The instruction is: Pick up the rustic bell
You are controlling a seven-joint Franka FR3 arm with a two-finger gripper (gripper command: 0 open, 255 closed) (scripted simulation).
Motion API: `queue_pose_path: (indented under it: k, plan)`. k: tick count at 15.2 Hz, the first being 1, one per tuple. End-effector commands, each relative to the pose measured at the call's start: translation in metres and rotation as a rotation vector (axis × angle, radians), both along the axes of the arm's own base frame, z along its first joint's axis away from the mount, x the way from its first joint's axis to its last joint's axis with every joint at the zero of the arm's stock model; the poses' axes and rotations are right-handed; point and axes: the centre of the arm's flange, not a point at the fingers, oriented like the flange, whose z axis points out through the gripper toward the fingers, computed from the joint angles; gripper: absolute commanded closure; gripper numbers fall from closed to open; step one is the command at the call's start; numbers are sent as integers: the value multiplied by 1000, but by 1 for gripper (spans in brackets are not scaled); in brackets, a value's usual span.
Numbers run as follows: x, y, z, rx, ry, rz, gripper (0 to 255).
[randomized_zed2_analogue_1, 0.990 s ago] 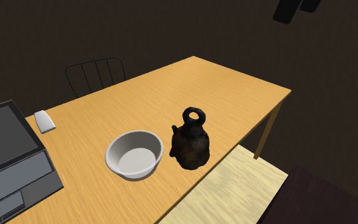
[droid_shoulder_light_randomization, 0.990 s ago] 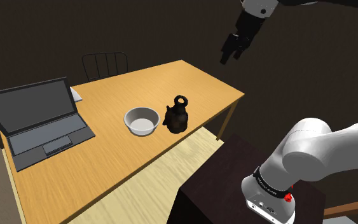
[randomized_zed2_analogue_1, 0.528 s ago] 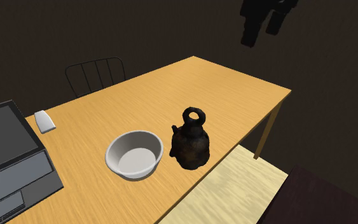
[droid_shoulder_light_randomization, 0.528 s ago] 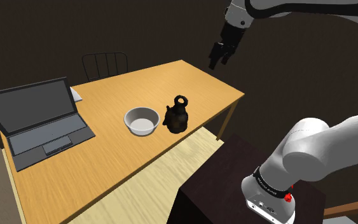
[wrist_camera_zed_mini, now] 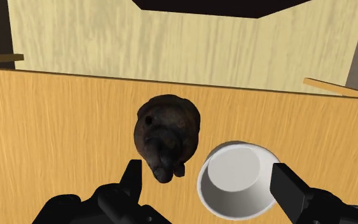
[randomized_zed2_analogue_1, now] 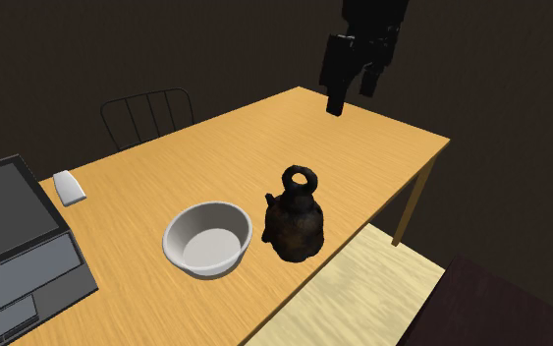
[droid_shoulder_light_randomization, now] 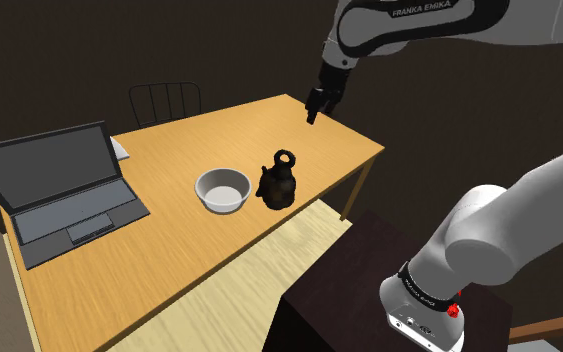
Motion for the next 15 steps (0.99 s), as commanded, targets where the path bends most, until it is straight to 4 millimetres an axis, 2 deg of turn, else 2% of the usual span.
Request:
queue_pose_path:
  k: [1, 15]
  plan:
    - [20, -6, -18, 5, 15, 11, 0]
    - [147, -34, -166, 45, 121, 88, 0]
